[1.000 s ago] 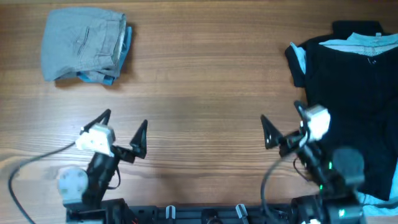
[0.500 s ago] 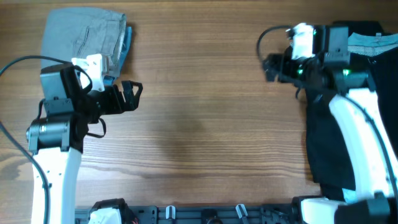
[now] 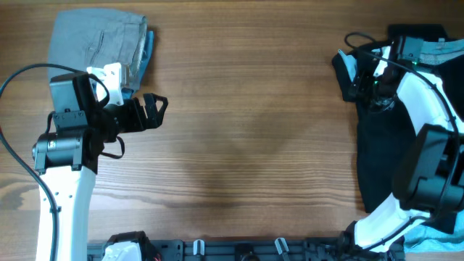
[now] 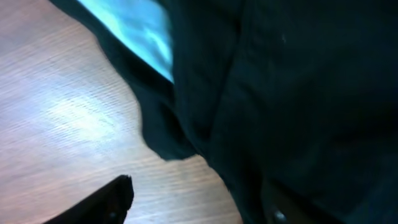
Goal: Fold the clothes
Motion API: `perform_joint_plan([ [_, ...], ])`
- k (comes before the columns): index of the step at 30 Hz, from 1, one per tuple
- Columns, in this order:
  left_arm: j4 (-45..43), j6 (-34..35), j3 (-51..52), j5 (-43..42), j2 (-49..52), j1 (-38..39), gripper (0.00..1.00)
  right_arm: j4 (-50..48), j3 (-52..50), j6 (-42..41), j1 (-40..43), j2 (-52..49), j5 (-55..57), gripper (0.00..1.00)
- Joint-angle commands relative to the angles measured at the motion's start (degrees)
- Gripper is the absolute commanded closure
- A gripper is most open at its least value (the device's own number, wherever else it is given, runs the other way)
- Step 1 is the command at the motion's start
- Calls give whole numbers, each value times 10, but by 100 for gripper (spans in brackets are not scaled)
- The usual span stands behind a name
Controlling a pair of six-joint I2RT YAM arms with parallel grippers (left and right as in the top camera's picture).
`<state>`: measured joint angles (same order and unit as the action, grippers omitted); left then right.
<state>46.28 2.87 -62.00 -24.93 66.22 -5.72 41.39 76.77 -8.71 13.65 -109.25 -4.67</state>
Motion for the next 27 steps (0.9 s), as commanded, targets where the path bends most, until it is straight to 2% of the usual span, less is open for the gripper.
perform_joint_plan([
  [1, 0, -7, -11, -10, 2, 3, 0, 11, 11, 8, 1, -17, 66, 30],
  [4, 5, -7, -11, -10, 2, 3, 0, 14, 11, 13, 1, -18, 92, 36],
  [6, 7, -7, -11, -9, 2, 3, 0, 15, 10, 13, 1, -19, 92, 47],
  [7, 7, -7, -10, -10, 2, 3, 0, 13, 7, 12, 1, -19, 92, 47],
  [8, 7, -7, -10, -10, 2, 3, 0, 9, 3, 14, 1, -20, 85, 36],
  [9, 7, -7, -10, -9, 2, 3, 0, 3, 0, 40, 1, -20, 60, 32],
  [11, 10, -7, -10, -10, 2, 3, 0, -3, -7, 171, -4, -20, -25, 30],
  [15, 9, -7, -10, -9, 3, 3, 0, -27, -7, 178, -8, -25, 52, 30],
  [19, 10, -7, -10, -9, 11, 3, 0, -46, -7, 175, -8, -54, 59, 35],
  [21, 10, -7, -10, -10, 19, 3, 0, -47, -7, 132, -7, -67, 113, 55],
  [23, 11, -7, -10, -10, 27, 3, 0, -50, -7, 115, -4, -65, 119, 66],
  [26, 12, -7, -10, -10, 39, 3, 0, -46, -3, 118, 2, -60, 91, 66],
  [27, 12, -7, -10, -10, 44, 3, 0, -44, 2, 143, 6, -56, 45, 61],
])
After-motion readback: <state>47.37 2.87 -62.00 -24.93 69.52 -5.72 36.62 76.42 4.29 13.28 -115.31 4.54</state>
